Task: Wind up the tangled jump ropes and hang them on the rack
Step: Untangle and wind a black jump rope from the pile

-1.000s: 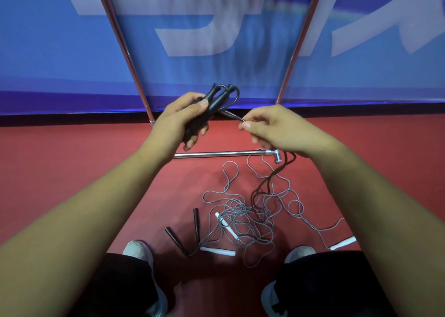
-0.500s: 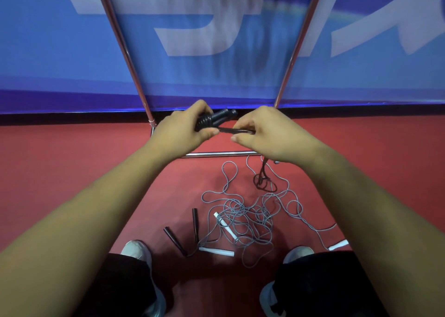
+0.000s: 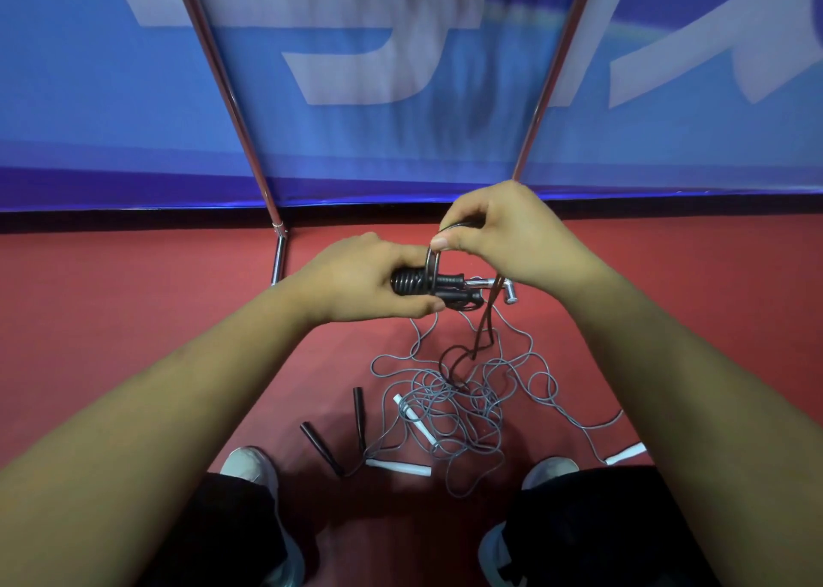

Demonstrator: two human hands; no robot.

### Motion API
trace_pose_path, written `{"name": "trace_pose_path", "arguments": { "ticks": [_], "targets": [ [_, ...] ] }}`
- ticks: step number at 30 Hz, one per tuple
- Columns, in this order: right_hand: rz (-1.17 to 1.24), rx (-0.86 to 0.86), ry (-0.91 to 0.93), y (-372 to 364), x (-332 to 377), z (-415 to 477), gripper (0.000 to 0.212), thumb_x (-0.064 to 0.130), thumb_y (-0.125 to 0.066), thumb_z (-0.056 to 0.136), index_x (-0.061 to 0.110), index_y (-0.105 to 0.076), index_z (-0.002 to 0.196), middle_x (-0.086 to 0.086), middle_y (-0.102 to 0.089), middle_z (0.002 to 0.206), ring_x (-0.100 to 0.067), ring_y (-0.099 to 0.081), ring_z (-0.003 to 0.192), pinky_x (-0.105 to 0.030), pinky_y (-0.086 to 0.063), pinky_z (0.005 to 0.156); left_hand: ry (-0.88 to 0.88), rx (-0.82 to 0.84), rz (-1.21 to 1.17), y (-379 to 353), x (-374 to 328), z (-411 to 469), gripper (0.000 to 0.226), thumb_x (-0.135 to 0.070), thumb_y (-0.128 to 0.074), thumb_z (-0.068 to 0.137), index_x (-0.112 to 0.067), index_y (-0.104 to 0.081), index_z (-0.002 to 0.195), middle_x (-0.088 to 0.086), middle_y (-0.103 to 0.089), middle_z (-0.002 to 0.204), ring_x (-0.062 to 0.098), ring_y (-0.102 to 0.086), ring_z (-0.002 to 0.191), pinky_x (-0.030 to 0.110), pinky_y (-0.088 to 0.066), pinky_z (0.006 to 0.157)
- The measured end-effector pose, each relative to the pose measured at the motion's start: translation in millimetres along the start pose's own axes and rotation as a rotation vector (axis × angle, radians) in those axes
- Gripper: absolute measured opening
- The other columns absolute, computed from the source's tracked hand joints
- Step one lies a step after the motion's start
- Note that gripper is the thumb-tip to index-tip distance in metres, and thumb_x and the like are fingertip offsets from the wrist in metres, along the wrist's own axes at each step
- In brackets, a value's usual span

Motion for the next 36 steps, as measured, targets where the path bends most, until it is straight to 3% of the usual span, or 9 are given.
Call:
{"name": "trace_pose_path", "arguments": {
  "ticks": [3,8,11,16,22,25,30,34,36],
  "targets": [
    [0.153,-0.005,-0.067,8,-17,1,0.011,0.023,-0.077,0.085,0.012,-0.075,0.081,0.004,-0.062,0.057,-0.004,-0.049,0.050,-0.017,-0.040,0.053,-0.025,-0.042,-0.303,13,2,-2,0.026,-0.055,-0.067,0.080,-0.030,-0.062,0.085,-0.008,-0.050,0.061,0.008,-0.043,0.055,0.026,-0.035,0.055],
    [0.260,0.081,-0.115,0,-33,2,0.015,0.014,-0.066,0.094,0.016,-0.071,0.080,-0.002,-0.063,0.062,-0.014,-0.054,0.054,-0.024,-0.048,0.057,0.043,-0.102,-0.639,17,9,-7,0.016,-0.019,-0.073,0.089,-0.007,-0.063,0.092,0.000,-0.057,0.061,0.009,-0.048,0.050,0.017,-0.038,0.050],
    [0.318,0.099,-0.109,-7,-32,3,0.023,0.015,-0.056,0.100,0.019,-0.069,0.081,-0.005,-0.057,0.065,-0.011,-0.055,0.055,-0.022,-0.050,0.060,0.107,-0.218,-0.812,25,17,-6,0.020,-0.027,-0.066,0.087,-0.011,-0.060,0.098,0.008,-0.056,0.060,0.015,-0.040,0.045,0.021,-0.032,0.043],
    [0.294,0.176,-0.138,-26,-37,3,0.025,0.021,-0.047,0.105,0.019,-0.071,0.097,0.002,-0.048,0.062,-0.015,-0.049,0.053,-0.027,-0.045,0.053,0.126,-0.232,-1.065,28,18,-6,0.047,-0.030,-0.056,0.091,-0.036,-0.052,0.137,0.008,-0.053,0.062,0.016,-0.040,0.044,0.023,-0.025,0.045],
    [0.178,0.238,-0.176,-32,-41,-3,0.031,0.030,-0.049,0.104,0.011,-0.072,0.094,0.002,-0.048,0.057,-0.011,-0.043,0.046,-0.022,-0.040,0.048,0.171,-0.326,-1.211,30,34,-1,0.025,-0.044,-0.058,0.087,-0.028,-0.065,0.105,0.008,-0.052,0.070,0.020,-0.034,0.062,0.033,-0.014,0.046],
    [0.096,0.184,-0.171,-22,-42,-1,0.023,0.028,-0.054,0.101,0.015,-0.070,0.090,0.001,-0.049,0.057,-0.014,-0.047,0.051,-0.031,-0.046,0.056,0.278,-0.398,-1.149,37,52,-5,0.022,-0.043,-0.057,0.091,-0.025,-0.061,0.103,0.007,-0.054,0.068,0.020,-0.035,0.060,0.042,-0.012,0.052],
    [0.013,0.148,-0.073,-11,-17,-3,0.018,0.033,-0.062,0.095,0.020,-0.068,0.086,0.008,-0.049,0.053,-0.006,-0.041,0.049,-0.026,-0.037,0.055,0.433,-0.480,-0.941,43,73,-13,0.014,-0.029,-0.063,0.097,-0.018,-0.063,0.104,0.007,-0.061,0.065,0.019,-0.040,0.048,0.029,-0.025,0.051],
    [-0.150,0.172,0.044,-16,10,-7,0.013,0.031,-0.069,0.090,0.019,-0.073,0.086,0.008,-0.057,0.063,-0.006,-0.048,0.058,-0.024,-0.037,0.057,0.464,-0.386,-0.666,34,80,-10,0.018,-0.028,-0.073,0.090,-0.022,-0.063,0.104,0.006,-0.069,0.073,0.017,-0.049,0.044,0.024,-0.040,0.047],
    [-0.207,0.152,0.091,-19,18,-7,0.014,0.027,-0.068,0.091,0.016,-0.074,0.088,0.004,-0.062,0.070,-0.010,-0.052,0.064,-0.030,-0.040,0.061,0.445,-0.275,-0.366,27,79,-6,0.029,-0.041,-0.075,0.085,-0.030,-0.060,0.108,-0.002,-0.071,0.086,0.016,-0.063,0.062,0.029,-0.052,0.063]
  ]
}}
Point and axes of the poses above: each hand's wrist, its own z-axis towards the middle knuckle, its own y-axis out of the back of the hand, x = y × z, the point moved 9 cm from there along z, towards the middle knuckle
